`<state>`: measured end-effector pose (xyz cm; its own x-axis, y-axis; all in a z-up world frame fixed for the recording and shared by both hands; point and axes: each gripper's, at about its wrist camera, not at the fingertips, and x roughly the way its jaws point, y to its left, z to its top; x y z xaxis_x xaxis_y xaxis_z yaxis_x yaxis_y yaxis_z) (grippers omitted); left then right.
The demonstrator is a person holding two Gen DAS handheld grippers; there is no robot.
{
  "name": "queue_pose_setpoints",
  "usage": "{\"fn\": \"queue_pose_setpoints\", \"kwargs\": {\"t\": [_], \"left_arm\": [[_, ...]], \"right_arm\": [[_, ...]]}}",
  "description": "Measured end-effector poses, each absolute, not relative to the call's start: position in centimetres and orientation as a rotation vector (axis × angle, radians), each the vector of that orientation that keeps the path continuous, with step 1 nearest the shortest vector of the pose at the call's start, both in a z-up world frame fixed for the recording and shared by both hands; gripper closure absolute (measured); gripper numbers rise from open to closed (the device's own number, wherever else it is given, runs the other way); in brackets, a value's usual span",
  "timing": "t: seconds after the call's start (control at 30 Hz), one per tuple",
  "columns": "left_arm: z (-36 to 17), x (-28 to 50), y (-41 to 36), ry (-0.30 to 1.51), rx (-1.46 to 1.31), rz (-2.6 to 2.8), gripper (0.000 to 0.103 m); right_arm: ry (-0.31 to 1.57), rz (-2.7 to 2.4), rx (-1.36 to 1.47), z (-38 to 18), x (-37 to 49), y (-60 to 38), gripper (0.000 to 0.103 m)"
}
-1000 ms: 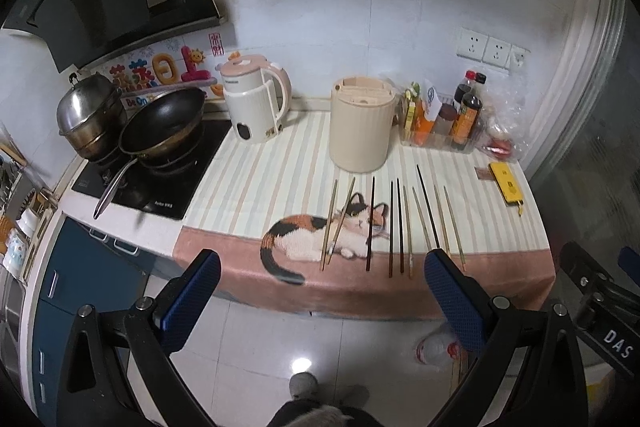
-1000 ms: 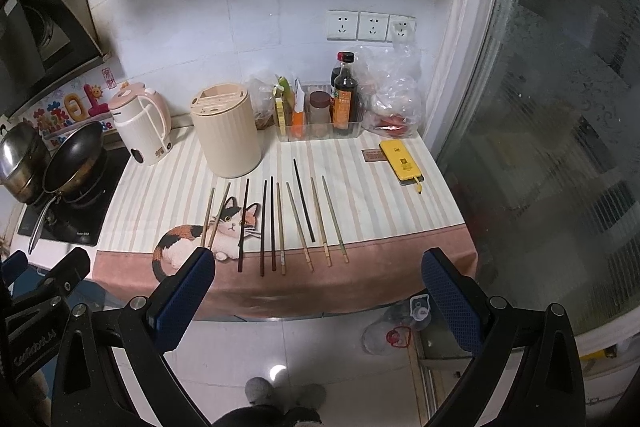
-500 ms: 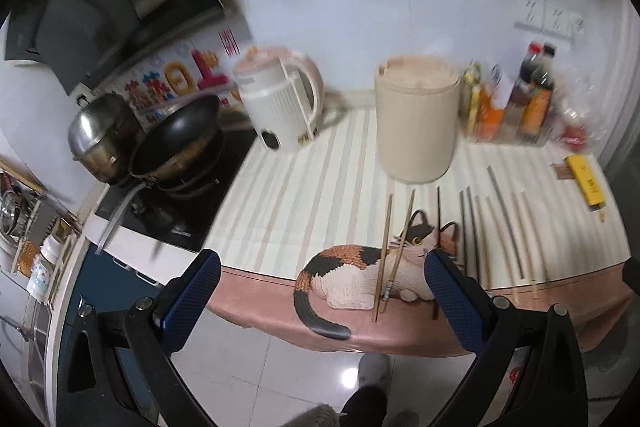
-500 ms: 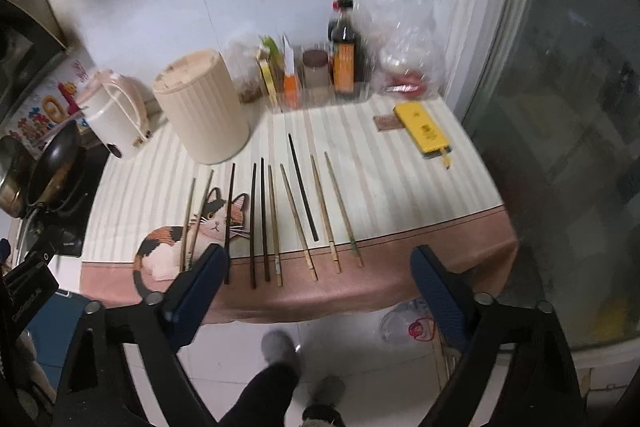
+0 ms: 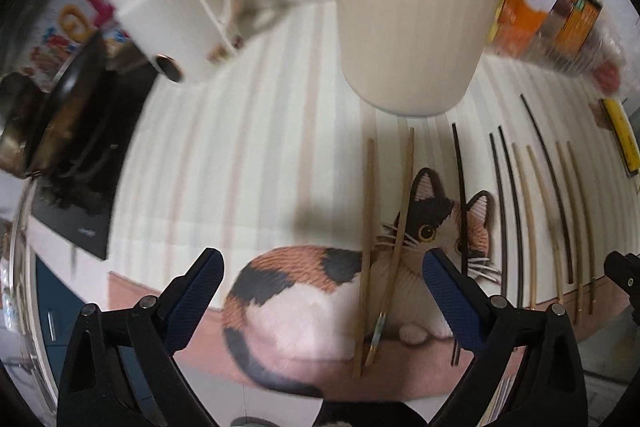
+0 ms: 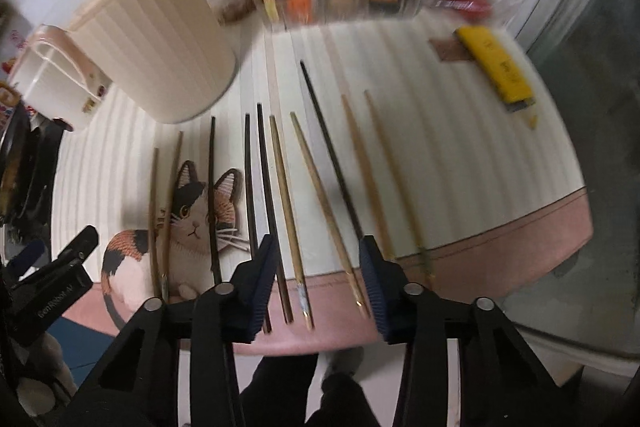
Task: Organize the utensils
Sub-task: 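Grasp a wooden chopstick with the left tool while the right tool grasps a dark chopstick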
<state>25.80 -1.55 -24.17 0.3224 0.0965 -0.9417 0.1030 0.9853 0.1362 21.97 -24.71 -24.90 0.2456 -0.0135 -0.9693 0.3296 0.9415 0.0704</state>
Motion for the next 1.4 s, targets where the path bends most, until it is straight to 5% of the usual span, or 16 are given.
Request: {"fn": "queue_pose_setpoints", "kwargs": {"t": [0.13,0.3,0.67,0.87,1.07,1.4], "left_arm": [[-26.9,28.3,-1.7,1.312,0.168,-0.056,0.021],[-29.9,30.6,-2.3,1.389,0.155,-0.113,0.025],[-32.3,33.2,-3.2,1.424,0.17,-0.17,0.099],[-32.7,33.6,-0.4,1.441,0.117,-0.117,0.099],[-33.7,34.2,3.8,1.471,0.05,-0.083,0.099],[-32.6,34.8,8.2,1.521,0.032,-0.16,0.088]], "right_arm": [[1.37,-0.246,0.306,-27.7,24.2,-24.8,0.065],[1.435,-0.247,0.336,-30.4,26.5,-24.6,0.066],[1.517,-0.163,0.399,-33.9,30.4,-22.4,0.066],[1.567,-0.147,0.356,-35.6,32.1,-19.9,0.068],[1.588,-0.201,0.231,-35.9,32.6,-17.6,0.09],[1.661,-0.154,0.237,-36.3,32.1,-15.5,0.09]]}}
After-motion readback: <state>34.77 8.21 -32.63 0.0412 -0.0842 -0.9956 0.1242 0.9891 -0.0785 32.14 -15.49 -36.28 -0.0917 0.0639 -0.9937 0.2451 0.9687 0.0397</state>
